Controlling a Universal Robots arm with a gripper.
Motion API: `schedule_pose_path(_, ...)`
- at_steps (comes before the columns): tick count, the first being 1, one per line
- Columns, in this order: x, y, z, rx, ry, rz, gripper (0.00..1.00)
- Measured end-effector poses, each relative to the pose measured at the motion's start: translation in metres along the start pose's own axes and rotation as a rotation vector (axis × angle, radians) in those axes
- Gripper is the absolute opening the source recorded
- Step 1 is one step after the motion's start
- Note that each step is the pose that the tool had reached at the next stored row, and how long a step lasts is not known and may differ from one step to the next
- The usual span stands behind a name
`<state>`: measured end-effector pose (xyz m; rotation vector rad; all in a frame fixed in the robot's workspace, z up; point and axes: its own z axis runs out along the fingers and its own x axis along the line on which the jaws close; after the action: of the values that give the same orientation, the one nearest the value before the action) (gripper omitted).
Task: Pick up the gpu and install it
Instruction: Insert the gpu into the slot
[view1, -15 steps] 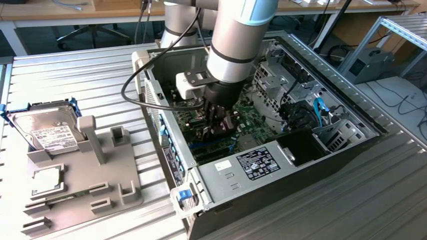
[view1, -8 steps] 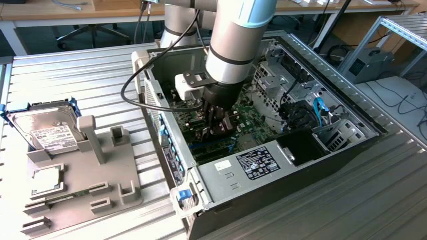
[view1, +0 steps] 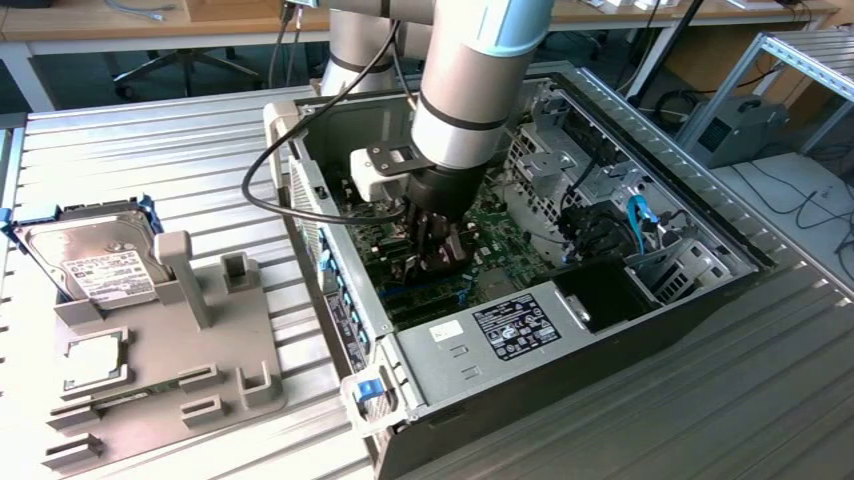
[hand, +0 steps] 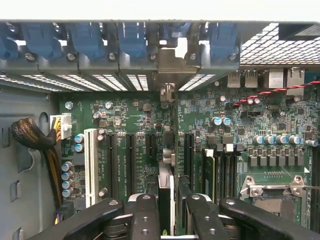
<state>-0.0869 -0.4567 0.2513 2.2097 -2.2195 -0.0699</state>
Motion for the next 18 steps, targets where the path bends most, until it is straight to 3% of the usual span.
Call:
schedule_pose_path(1, 0.000, 0.0000, -0.0001, -0.0001, 0.0003, 0.000, 0.33)
schedule_pose_path(3, 0.000, 0.0001, -0.0004, -0.0004, 0.0010, 0.000, 0.33)
schedule_pose_path(4, 0.000, 0.0000, -0.0005, -0.0005, 0.0012, 0.000, 0.40)
schedule_pose_path(9, 0.000, 0.0001, -0.0029, -0.0005, 0.0015, 0.001, 0.40)
schedule_pose_path(18, -0.001, 0.0010, -0.0255, -0.0004, 0.0013, 0.001, 0.40)
